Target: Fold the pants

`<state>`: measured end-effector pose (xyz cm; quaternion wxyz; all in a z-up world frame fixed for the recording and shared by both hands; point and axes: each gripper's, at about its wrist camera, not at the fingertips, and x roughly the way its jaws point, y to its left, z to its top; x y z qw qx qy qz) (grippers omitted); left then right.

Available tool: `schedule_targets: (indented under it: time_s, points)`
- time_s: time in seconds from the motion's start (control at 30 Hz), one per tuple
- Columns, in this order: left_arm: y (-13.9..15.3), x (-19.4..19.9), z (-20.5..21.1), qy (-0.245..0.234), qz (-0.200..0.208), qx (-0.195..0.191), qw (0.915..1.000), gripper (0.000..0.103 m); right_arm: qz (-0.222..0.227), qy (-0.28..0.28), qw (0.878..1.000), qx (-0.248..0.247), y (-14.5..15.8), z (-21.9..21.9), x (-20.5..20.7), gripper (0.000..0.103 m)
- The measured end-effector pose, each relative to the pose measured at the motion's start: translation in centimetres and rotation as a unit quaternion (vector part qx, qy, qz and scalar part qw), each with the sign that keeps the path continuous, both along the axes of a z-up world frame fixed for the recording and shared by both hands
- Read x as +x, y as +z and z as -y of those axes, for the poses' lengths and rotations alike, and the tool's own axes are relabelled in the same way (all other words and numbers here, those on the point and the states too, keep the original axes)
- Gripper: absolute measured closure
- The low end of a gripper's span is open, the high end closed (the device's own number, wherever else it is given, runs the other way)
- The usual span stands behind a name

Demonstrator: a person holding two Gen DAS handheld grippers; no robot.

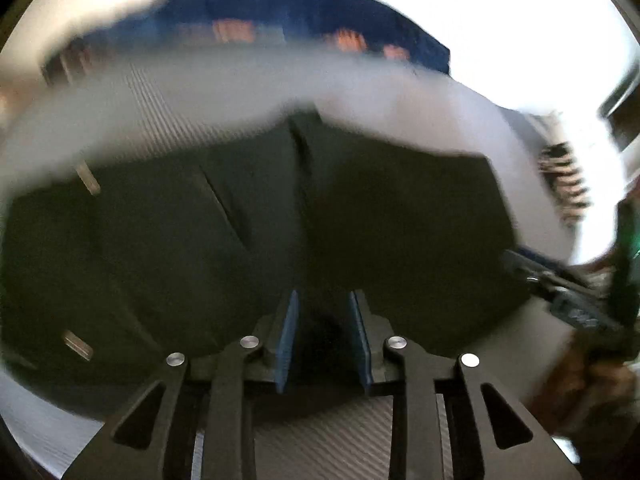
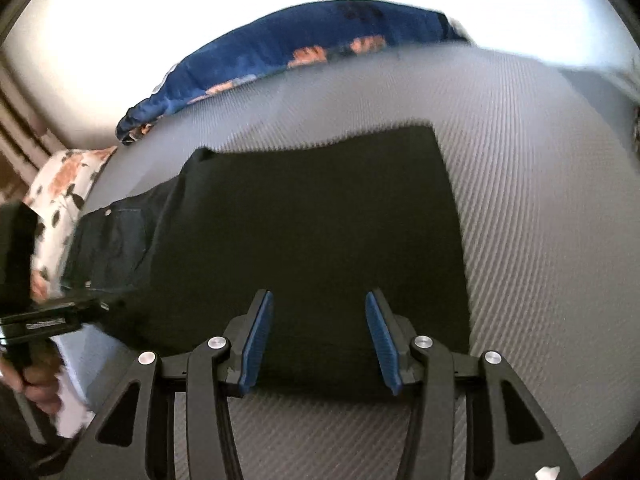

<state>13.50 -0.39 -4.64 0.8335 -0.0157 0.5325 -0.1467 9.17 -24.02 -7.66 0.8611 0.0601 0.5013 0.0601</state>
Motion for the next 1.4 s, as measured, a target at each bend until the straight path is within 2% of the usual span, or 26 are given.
schedule_targets:
  time_s: [0.07,0.17,0.27,0.37,0.5,0.6,0.77,0.93,1.0,1.07,1.1,1.2,1.4]
  points:
    - [1.0,0.5,1.3,-0.004,0.074,0.044,0.9963,0.075,0.007,0.01,1.0,-0.011,0.0,-0.5,1.4,0.057]
    - [0.8,1.6,3.1,-0.04,0.103,0.024,0.9936,0.075,0.013,0.023,0.999,-0.032,-0.1,-1.5,3.2,0.057]
    - [-0.5,3.9,5.0,-0.071,0.078,-0.023,0.9942,0.075,0.013,0.033,0.998,-0.049,-0.3,-1.9,5.1,0.059]
    - [-2.1,6.0,6.0,-0.072,0.055,-0.037,0.9952,0.075,0.013,0.03,0.997,-0.063,-0.5,-1.6,6.8,0.059]
    - [-4.2,8.6,7.1,-0.077,0.043,-0.012,0.996,0.075,0.011,0.023,0.996,-0.088,-1.1,-0.9,8.5,0.059]
    - [-4.7,9.3,7.2,-0.084,0.057,-0.012,0.9947,0.075,0.019,0.013,0.993,-0.116,-1.6,-0.4,9.5,0.067]
    - [-5.2,10.1,7.2,-0.084,0.062,-0.015,0.9945,0.075,0.021,-0.011,0.996,-0.087,-1.5,1.1,10.8,0.07]
    - [-5.3,9.0,7.1,-0.094,0.071,0.001,0.9931,0.072,0.023,-0.011,0.995,-0.096,-1.4,0.7,10.3,0.069]
    - [-5.2,8.3,7.0,-0.101,0.064,0.004,0.9928,0.064,0.021,-0.011,0.995,-0.096,-1.4,0.6,9.8,0.068]
    - [-5.1,7.6,6.9,-0.101,0.058,0.007,0.9932,0.052,0.016,-0.015,0.996,-0.091,-1.4,0.6,8.9,0.067]
    - [-5.0,7.1,6.6,-0.098,0.061,0.011,0.9932,0.051,0.013,-0.017,0.996,-0.089,-1.5,0.7,8.5,0.066]
    - [-4.8,5.5,5.7,-0.084,0.053,0.016,0.995,0.047,0.011,-0.02,0.996,-0.091,-1.8,0.5,6.9,0.064]
    - [-3.6,1.6,1.8,-0.014,0.039,-0.022,0.9989,0.047,0.01,-0.034,0.995,-0.088,-1.7,-0.3,3.8,0.06]
